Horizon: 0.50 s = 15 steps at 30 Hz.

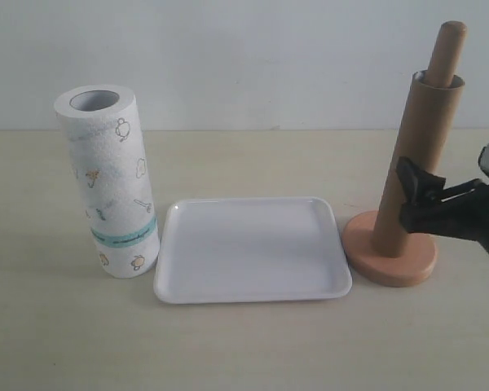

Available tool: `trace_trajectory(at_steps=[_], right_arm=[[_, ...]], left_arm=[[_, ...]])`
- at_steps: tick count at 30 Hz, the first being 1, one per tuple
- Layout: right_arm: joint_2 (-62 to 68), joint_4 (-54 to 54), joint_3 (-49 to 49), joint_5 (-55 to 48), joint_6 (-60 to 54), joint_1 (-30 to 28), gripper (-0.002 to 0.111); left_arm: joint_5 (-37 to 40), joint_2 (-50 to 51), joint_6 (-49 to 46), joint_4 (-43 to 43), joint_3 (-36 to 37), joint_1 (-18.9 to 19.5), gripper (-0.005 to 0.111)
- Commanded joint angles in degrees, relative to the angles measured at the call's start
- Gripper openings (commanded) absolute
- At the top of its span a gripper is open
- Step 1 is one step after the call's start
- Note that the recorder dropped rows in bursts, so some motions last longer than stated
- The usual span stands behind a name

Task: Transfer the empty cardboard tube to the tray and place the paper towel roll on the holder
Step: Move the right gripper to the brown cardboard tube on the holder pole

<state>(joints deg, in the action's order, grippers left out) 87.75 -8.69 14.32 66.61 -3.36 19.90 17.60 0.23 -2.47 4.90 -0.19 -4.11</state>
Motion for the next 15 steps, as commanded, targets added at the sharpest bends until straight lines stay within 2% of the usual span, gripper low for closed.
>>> trace_trajectory(at_steps=[1,7,15], right_arm=[[4.28,1.08,3.71,1.52,-0.61,0.01,0.086],[6.26,3.22,8.74,-0.13,-0.61,0.01,0.086],[6.26,2.89,13.49,-8.92,-1.59,0.01,0.086]], left_arm=[[-0.02,-0.23,0.16,-0.02,0.19,-0.47,0.004],[-0.02,-0.23,0.16,-0.02,0.19,-0.47,0.004],[-0.02,-0.23,0.16,-0.02,0.19,-0.47,0.004]])
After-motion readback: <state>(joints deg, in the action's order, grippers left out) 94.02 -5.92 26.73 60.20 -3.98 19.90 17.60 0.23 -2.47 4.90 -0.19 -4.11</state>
